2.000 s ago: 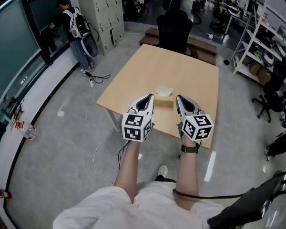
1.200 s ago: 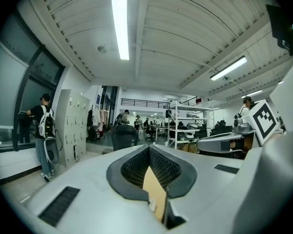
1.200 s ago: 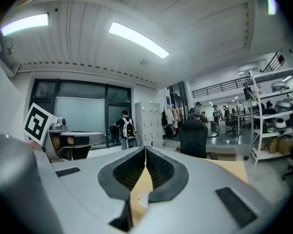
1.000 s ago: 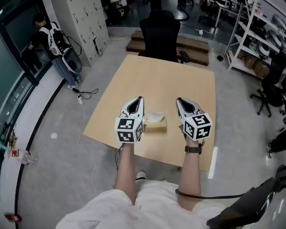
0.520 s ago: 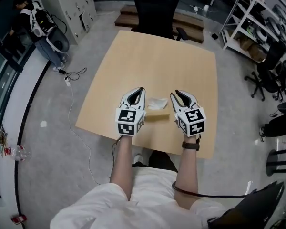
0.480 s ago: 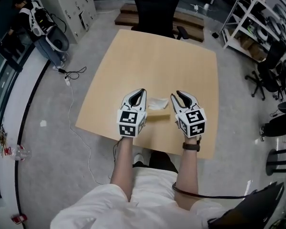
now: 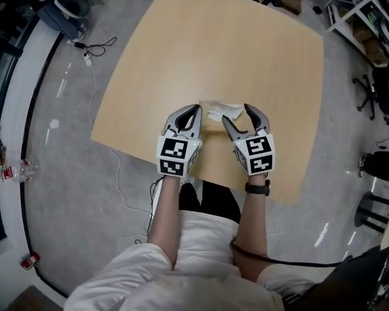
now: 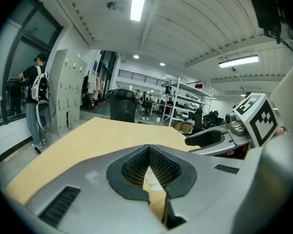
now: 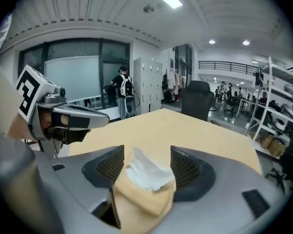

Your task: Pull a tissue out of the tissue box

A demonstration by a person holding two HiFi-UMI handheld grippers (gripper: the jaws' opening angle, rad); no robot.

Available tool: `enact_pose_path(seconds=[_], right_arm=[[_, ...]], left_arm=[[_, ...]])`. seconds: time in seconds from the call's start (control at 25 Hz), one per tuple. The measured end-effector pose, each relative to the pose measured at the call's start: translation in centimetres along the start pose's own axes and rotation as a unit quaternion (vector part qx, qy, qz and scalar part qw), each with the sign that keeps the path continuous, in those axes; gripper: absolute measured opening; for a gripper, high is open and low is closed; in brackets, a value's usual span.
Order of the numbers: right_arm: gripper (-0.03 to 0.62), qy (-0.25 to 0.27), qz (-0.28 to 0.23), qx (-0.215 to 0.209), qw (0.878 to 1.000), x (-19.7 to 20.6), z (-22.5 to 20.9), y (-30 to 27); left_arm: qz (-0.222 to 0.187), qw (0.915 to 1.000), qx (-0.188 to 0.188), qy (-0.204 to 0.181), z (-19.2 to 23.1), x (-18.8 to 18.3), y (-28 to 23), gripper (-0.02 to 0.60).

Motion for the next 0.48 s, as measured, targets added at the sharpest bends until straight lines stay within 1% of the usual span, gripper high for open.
enact_pose_path(seconds=[0.24, 0.32, 0.48], right_arm=[[0.276, -0.027, 0.018, -0.004, 0.999, 1.5, 0.1, -3.4], [0.276, -0.022, 0.021, -0.001, 1.000, 1.9, 0.0, -4.4], [0.276, 0.010, 0.023, 0.018, 1.000, 2.5, 0.1, -6.2]], left_arm=[[0.018, 0.9998, -0.005, 0.013, 1.4, 2.3, -2.2, -0.011], [0.018, 0.9997, -0.007, 0.015, 1.7, 3.0, -3.0, -0.011], [0.019, 0.9994, -0.016, 0.025, 2.3, 4.7, -3.8, -0.011]])
Point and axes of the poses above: the fingertips, and each gripper's own axes: y backward along the fingers, z to its left, x out of its underside, the point moved 10 cm from there along y, backward along the fingers, and after that the axes turned 8 degrees about x, right-handed, at the moved point
